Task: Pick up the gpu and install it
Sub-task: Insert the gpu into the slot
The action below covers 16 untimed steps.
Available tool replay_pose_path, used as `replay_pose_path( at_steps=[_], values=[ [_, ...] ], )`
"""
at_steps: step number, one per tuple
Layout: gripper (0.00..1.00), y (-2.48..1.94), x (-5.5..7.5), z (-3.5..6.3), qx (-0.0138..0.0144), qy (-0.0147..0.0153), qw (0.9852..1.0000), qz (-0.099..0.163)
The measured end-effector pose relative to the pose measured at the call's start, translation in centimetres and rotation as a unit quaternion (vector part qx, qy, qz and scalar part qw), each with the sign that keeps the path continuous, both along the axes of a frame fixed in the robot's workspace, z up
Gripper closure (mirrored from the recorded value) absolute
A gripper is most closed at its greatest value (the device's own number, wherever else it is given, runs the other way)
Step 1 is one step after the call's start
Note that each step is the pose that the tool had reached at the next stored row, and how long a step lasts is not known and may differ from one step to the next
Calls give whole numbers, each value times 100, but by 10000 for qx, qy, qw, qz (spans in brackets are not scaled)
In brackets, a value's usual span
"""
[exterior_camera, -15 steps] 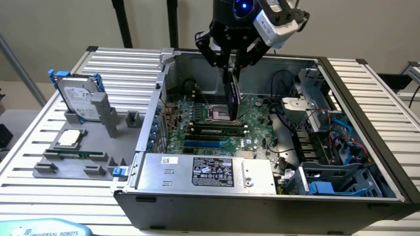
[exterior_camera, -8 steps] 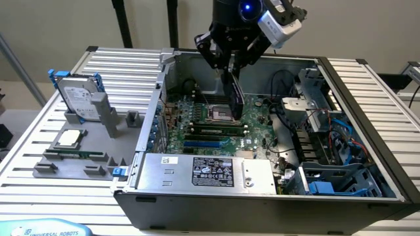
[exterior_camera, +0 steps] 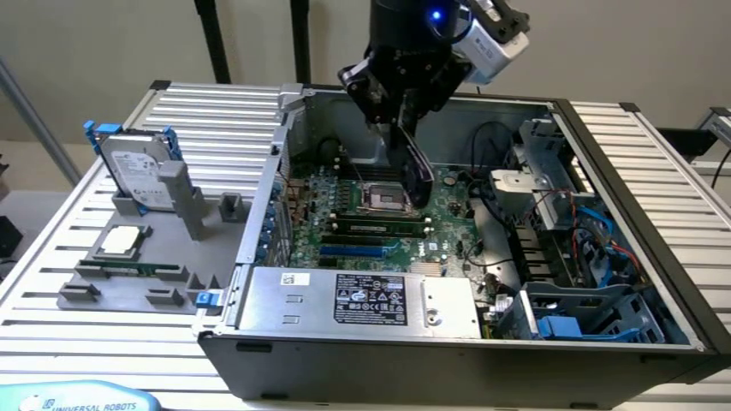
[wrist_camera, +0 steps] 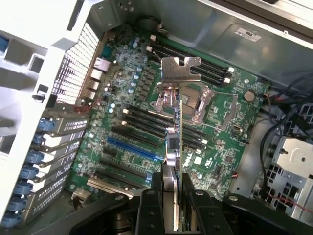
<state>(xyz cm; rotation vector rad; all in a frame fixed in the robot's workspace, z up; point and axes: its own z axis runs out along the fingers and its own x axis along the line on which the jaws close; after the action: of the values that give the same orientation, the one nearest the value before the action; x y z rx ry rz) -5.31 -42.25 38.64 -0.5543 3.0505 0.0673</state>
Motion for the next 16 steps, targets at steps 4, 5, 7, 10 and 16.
replay_pose_path(
  at_steps=[4, 5, 7, 10, 16],
  values=[
    [73, 0, 0, -11, 0, 0, 9993, 365],
    [73, 0, 0, -14, 0, 0, 9990, 455],
    [73, 0, 0, -19, 0, 0, 9980, 634],
    [73, 0, 0, -28, 0, 0, 9959, 908],
    [73, 0, 0, -45, 0, 0, 9894, 1450]
  ],
)
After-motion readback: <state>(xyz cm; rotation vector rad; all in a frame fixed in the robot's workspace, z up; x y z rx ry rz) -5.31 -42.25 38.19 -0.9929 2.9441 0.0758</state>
